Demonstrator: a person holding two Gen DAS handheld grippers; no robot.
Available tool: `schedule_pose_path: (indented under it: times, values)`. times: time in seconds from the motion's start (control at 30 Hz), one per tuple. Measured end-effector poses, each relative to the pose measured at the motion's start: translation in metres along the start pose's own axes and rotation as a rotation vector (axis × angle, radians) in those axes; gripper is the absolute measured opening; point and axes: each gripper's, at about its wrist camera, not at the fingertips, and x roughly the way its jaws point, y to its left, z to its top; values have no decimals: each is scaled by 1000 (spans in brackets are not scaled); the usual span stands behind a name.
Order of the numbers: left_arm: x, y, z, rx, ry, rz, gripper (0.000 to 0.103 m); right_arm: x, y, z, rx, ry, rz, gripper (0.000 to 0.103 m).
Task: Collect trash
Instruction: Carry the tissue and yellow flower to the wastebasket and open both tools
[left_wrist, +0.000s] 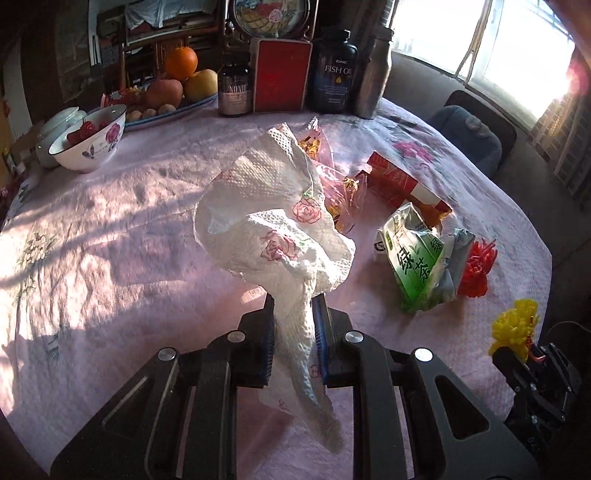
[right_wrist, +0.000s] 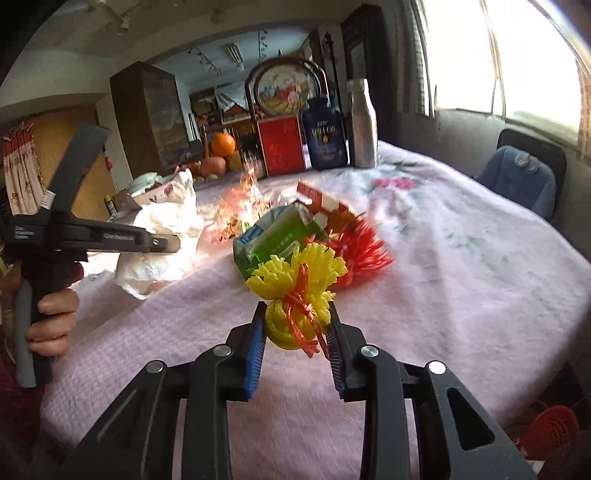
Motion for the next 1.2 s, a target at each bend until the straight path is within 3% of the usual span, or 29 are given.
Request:
schedule_pose_path:
  times: [0.17, 0.4, 0.57, 0.7, 0.93, 1.2]
  values:
    - [-15, -17, -8, 45, -42, -38, 20, -37, -25, -10, 16, -25, -68, 31]
    - [-20, -41, -31, 62, -49, -80, 20, -74, -70, -13, 123, -52, -92, 31]
    - [-24, -82, -50, 134, -71, -62, 20, -99, -91, -15, 123, -65, -130, 31]
    - [-32, -120, -56, 195, -83, -111, 20, -117, -113, -24, 133, -65, -169, 31]
    - [-43, -189, -59, 280, -109, -205, 20, -147, -170, -58, 210, -41, -268, 31]
    - [-31, -267, -68, 387, -73, -279, 20, -155, -243, -120, 346, 24, -351, 31]
